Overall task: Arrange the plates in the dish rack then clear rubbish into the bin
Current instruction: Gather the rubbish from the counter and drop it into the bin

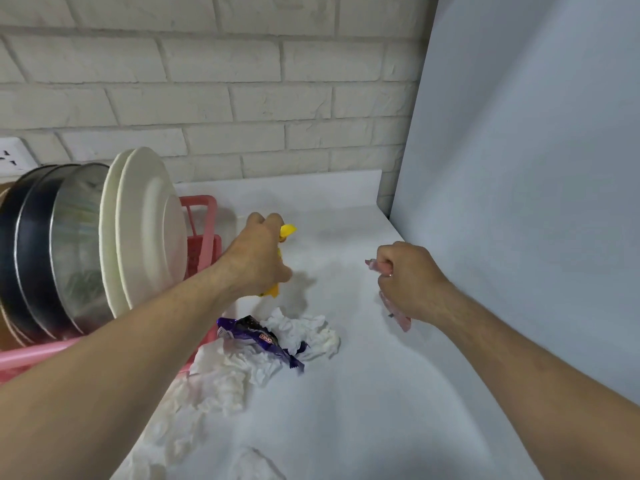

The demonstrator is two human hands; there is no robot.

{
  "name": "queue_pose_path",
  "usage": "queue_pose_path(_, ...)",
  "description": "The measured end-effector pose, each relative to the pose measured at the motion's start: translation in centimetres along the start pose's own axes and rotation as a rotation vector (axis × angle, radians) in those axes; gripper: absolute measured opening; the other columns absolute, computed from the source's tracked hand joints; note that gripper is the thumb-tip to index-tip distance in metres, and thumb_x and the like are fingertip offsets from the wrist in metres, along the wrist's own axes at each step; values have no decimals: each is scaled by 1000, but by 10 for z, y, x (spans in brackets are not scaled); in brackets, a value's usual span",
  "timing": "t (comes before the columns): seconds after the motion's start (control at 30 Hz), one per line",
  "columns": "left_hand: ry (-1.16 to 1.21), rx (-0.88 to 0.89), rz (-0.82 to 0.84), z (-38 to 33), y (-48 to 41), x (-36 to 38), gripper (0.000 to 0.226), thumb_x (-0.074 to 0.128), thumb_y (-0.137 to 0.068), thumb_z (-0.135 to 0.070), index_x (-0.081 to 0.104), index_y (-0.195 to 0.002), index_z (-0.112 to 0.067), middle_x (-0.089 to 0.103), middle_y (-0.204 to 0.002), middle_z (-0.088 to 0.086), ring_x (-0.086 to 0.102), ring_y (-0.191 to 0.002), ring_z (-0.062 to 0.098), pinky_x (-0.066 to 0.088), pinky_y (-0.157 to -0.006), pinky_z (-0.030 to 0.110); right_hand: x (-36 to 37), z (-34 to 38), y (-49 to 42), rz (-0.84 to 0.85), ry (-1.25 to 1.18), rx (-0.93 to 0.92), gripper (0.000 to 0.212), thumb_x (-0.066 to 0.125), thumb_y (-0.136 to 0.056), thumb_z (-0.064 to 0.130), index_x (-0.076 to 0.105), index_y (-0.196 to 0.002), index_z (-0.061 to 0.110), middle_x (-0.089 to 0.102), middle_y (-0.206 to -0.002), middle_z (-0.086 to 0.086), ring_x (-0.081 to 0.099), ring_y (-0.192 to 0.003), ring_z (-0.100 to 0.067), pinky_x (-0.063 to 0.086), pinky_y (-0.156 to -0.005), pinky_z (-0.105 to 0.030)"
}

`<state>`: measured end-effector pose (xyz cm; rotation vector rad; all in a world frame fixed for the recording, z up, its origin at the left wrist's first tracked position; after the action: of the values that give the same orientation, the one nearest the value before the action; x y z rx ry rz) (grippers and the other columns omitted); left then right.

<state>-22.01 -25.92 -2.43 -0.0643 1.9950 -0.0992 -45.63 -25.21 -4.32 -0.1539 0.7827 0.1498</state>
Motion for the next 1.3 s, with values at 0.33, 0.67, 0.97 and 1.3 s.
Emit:
queue_pose_path(0.33, -26, 184, -56, -7, 31, -7, 12, 45, -87, -8, 48, -94, -18, 54, -71, 5, 55, -60, 26, 44, -47, 31, 26, 15, 34, 96, 67, 26, 42, 36, -86, 5, 62, -75, 36, 54, -91, 6, 61, -40, -25, 50, -35, -30)
queue_pose_path(0.67, -294, 274, 245, -23, 38, 27, 35, 60, -88, -41, 49, -64, -16, 54, -68, 1, 51, -60, 17, 35, -49, 29, 86, -8, 62, 214, 346, 166, 67, 57, -71, 75, 51, -125, 36, 59, -120, 8, 52, -85, -14, 41, -64, -29)
queue_pose_path(0.97, -408, 198, 546, -32, 31, 70, 32, 70, -77, -43, 64, -87, -13, 65, -76, 0, 60, -61, 17, 52, -59, 30, 101, -14, 68, 215, 348, 138, 42, 40, -83, 71, 44, -110, 39, 55, -82, 12, 55, -62, -11, 37, -47, -25)
queue_pose_path(1.3, -328, 201, 491, -29, 5, 54, 23, 53, -91, -34, 54, -85, -12, 60, -89, 6, 55, -74, 21, 46, -64, 33, 72, -29, 58, 124, 218, 126, 18, 46, -86, 44, 49, -80, 27, 60, -80, 8, 57, -68, -13, 40, -51, -28)
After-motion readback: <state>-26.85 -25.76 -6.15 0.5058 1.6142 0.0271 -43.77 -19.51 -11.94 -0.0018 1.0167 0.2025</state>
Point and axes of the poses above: each hand's wrist, its own y-axis away from the middle knuckle, its own x-axis out of the palm, z = x × y, the point moved 5 cm from there along -y, towards the middle knuckle
